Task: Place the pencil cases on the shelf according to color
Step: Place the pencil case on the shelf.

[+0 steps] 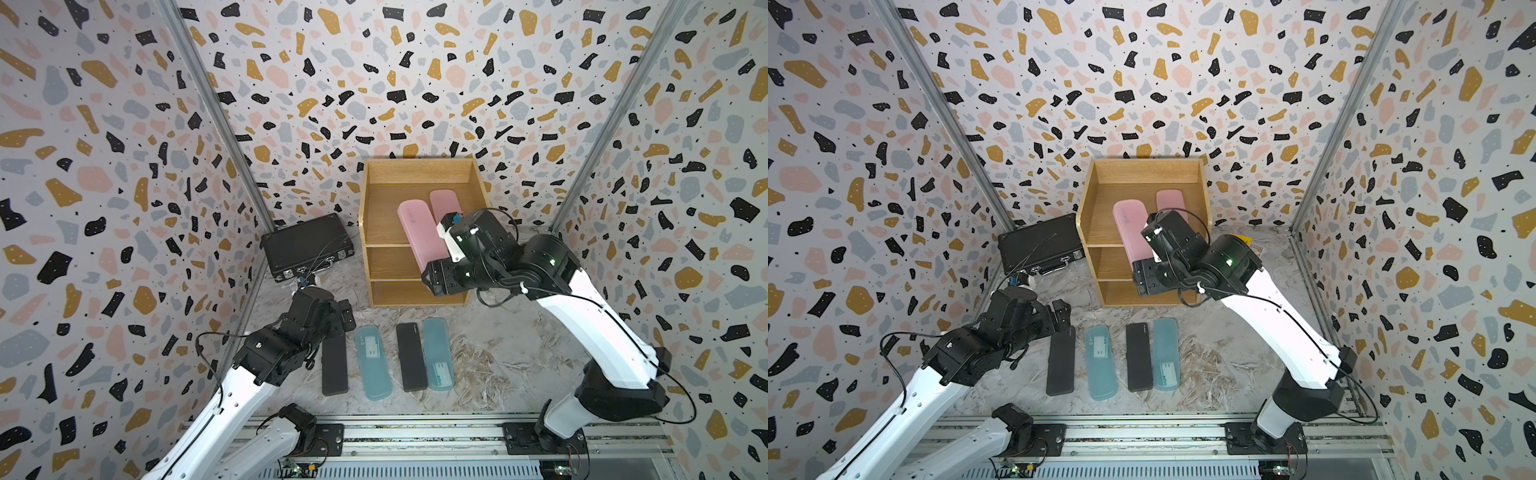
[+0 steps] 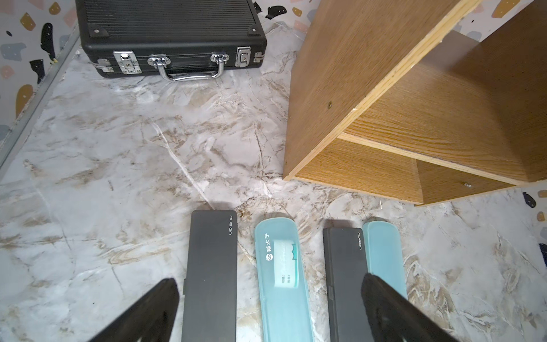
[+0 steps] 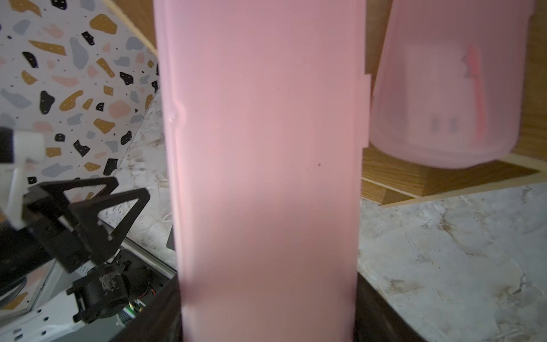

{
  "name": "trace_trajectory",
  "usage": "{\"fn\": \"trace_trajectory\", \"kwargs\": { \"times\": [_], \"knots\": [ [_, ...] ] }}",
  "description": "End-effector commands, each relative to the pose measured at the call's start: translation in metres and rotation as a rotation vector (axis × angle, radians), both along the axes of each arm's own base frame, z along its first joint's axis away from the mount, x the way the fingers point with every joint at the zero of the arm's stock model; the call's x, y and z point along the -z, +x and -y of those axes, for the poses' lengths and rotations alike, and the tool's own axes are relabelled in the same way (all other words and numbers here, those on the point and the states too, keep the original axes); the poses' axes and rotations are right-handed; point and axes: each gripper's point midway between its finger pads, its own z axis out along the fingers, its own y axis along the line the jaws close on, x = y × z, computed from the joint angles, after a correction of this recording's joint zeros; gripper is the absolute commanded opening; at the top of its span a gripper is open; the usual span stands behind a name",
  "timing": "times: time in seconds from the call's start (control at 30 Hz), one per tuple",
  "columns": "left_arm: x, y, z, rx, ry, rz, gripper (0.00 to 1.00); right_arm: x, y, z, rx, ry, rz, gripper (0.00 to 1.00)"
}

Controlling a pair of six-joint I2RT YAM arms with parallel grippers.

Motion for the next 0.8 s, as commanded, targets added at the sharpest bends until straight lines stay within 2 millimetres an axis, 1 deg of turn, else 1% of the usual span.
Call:
{"fn": "trace_trajectory", "kwargs": {
  "times": [0.0,0.07,0.2,0.27,0.33,0.4,0.5,0.63,0.73,0.77],
  "knots": [
    [-0.005,0.002,0.006,0.024,-0.029,0.021,1.0,-0.009,0.01,-0.004,0.0,0.012,0.014,0.19],
    [-0.002,0.003,0.007,0.027,-0.029,0.018,1.0,-0.015,0.019,-0.014,0.008,0.042,0.029,0.19],
    [0.005,0.006,0.011,0.042,-0.031,0.005,1.0,-0.027,0.039,-0.04,0.019,0.137,0.065,0.19],
    [0.008,0.006,0.014,0.05,-0.034,-0.006,1.0,-0.027,0.05,-0.049,0.035,0.161,0.08,0.2],
    [0.01,0.006,0.014,0.053,-0.032,-0.009,1.0,-0.022,0.062,-0.057,0.052,0.172,0.081,0.2],
    [0.01,0.005,0.012,0.049,-0.027,-0.003,1.0,-0.013,0.073,-0.065,0.064,0.172,0.074,0.19],
    [0.008,0.003,0.01,0.053,-0.029,0.008,1.0,-0.004,0.085,-0.074,0.081,0.17,0.071,0.19],
    [0.009,0.001,0.011,0.063,-0.033,0.006,1.0,0.003,0.096,-0.073,0.126,0.162,0.077,0.21],
    [0.01,0.0,0.014,0.078,-0.042,0.001,1.0,0.002,0.102,-0.068,0.163,0.152,0.094,0.25],
    [0.01,0.0,0.015,0.084,-0.047,0.0,1.0,0.001,0.103,-0.068,0.168,0.154,0.101,0.29]
  ]
}}
